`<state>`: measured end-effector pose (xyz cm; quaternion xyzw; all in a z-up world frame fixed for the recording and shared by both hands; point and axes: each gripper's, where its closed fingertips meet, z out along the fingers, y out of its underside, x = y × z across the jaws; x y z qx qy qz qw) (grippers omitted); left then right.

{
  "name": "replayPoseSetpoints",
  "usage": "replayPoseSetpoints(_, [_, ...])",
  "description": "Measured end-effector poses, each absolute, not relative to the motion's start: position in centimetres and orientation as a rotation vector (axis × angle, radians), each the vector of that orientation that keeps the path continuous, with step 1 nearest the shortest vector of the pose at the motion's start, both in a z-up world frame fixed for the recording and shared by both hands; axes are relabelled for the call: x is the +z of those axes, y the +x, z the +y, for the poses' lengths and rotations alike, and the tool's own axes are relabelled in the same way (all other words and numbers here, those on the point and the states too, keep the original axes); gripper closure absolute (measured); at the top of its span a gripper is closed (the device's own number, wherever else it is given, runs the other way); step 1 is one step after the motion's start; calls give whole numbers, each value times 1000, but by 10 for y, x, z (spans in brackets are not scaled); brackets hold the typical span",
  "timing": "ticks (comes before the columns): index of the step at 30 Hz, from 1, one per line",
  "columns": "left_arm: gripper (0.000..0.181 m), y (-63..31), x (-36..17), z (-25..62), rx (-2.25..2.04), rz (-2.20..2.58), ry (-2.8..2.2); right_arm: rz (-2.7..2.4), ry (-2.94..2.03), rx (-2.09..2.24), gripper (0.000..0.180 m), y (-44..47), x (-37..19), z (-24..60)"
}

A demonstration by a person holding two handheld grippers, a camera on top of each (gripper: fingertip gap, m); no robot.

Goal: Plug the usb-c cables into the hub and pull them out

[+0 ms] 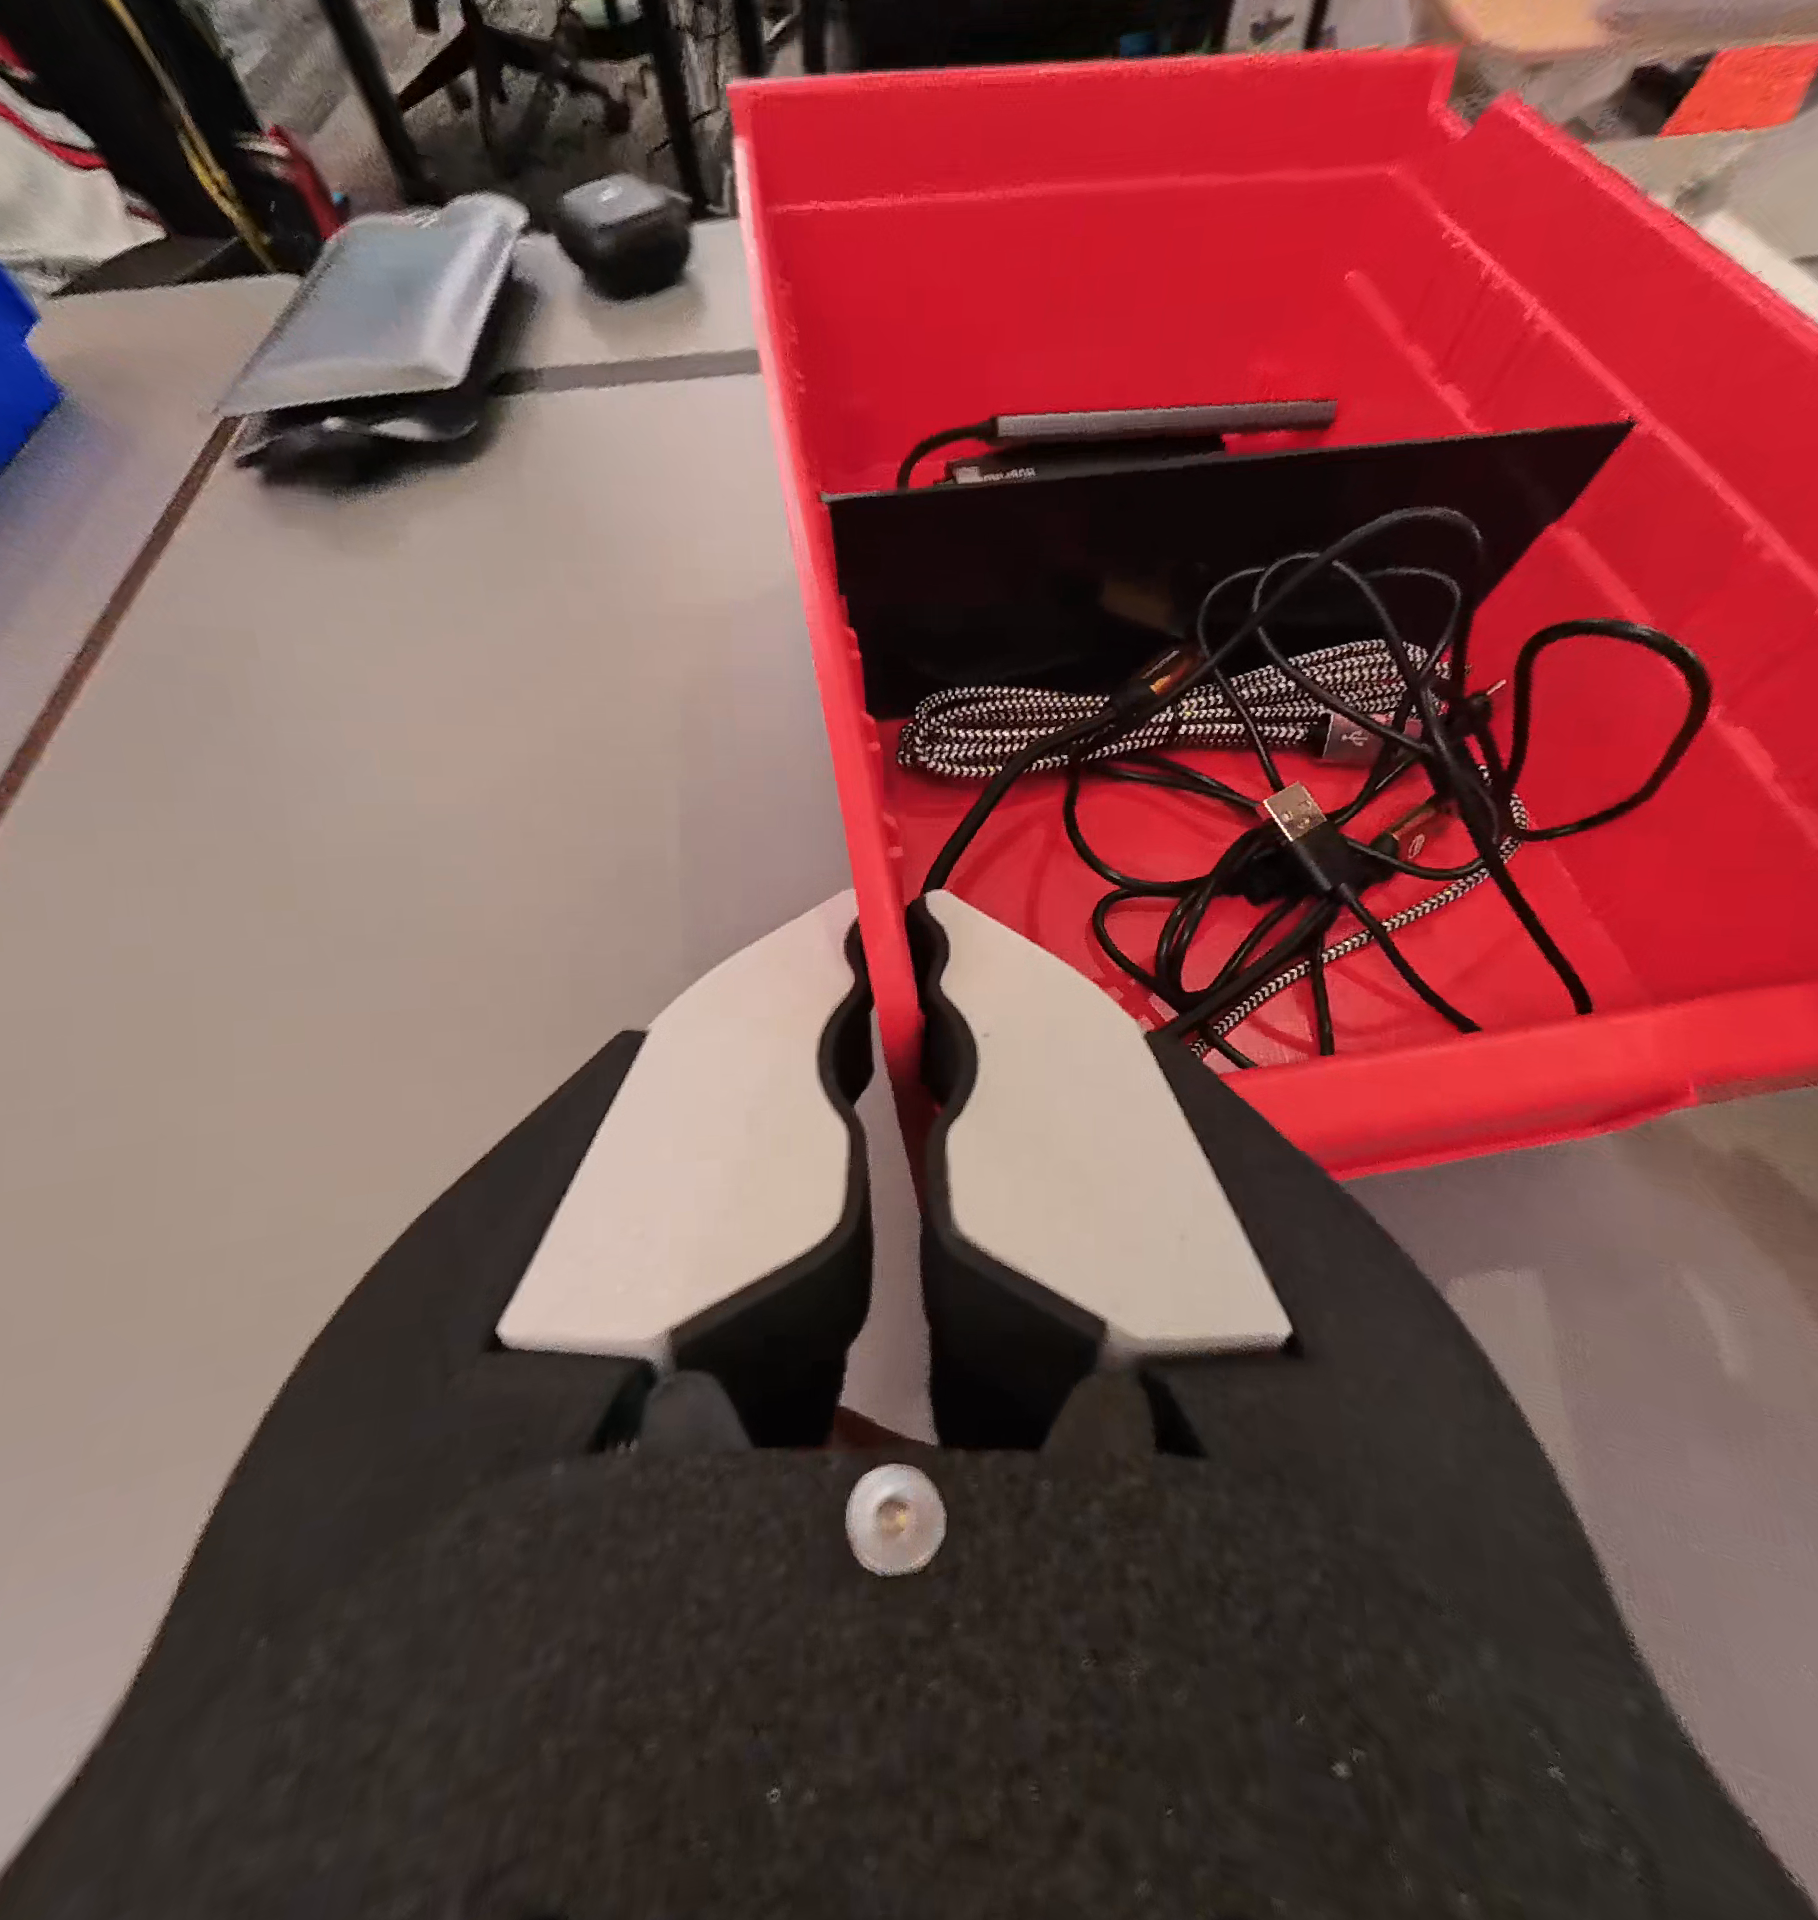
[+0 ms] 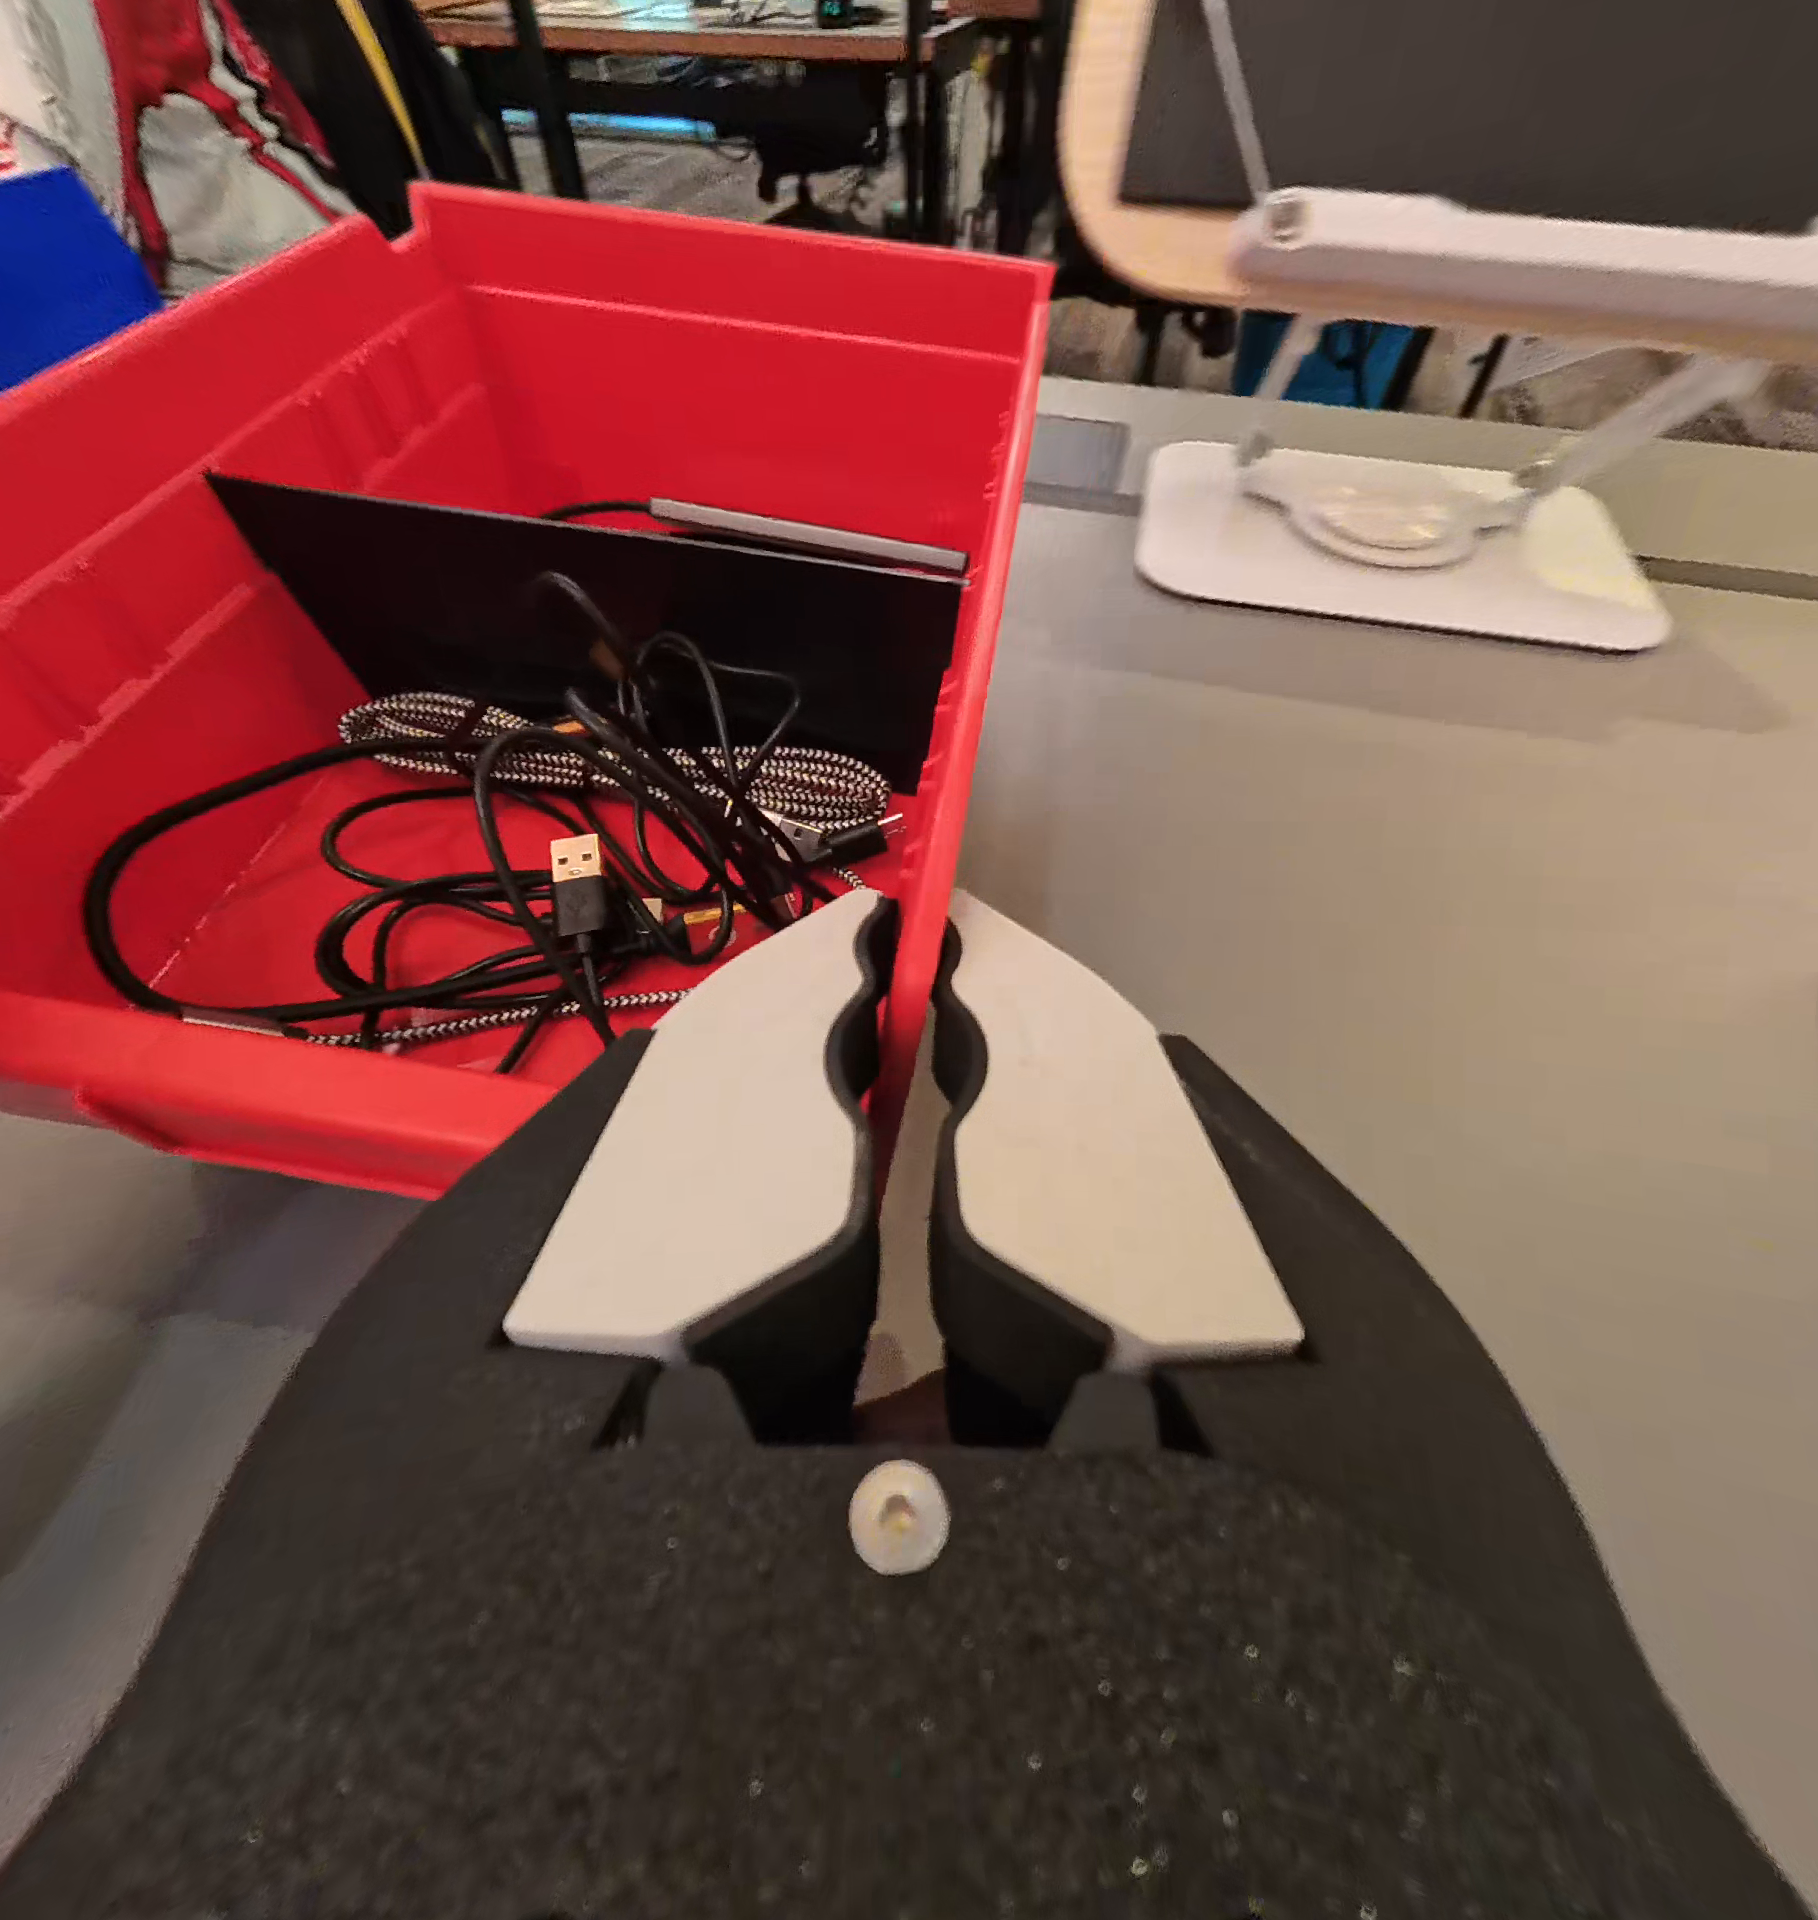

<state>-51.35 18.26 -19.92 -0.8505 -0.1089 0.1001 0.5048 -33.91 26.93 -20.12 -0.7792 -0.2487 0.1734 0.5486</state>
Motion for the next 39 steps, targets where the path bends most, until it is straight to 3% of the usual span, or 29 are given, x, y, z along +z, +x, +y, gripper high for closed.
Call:
replayPoseSetpoints(10, [178, -579, -223, 166, 152, -373, -2061, -710, -1877, 566, 167, -404, -216, 240])
replayPoseSetpoints(13, [179, -583, -222, 165, 137, -460, -2043, -926, -1858, 669, 154, -405, -215, 222])
replayPoseSetpoints(15, [170, -577, -213, 164, 83, -458, -2001, -1101, -1787, 738, 156, -390, -209, 202])
replayPoseSetpoints(17, [154, -571, -193, 160, 19, -445, -1917, -1216, -1697, 790, 157, -359, -200, 188])
replayPoseSetpoints(23, [152, -550, -127, 135, 21, -482, -1638, -1124, -1667, 720, 158, -206, -190, 223])
replayPoseSetpoints(33, [154, -370, -218, 151, -312, -266, -2008, -423, -1887, 409, 156, 78, -221, 304])
replayPoseSetpoints(35, [154, -356, -214, 152, -337, -231, -1988, -415, -1874, 408, 146, 91, -212, 308])
replayPoseSetpoints(39, [155, -356, -219, 156, -208, -145, -2026, -562, -1812, 423, 144, 43, -212, 303])
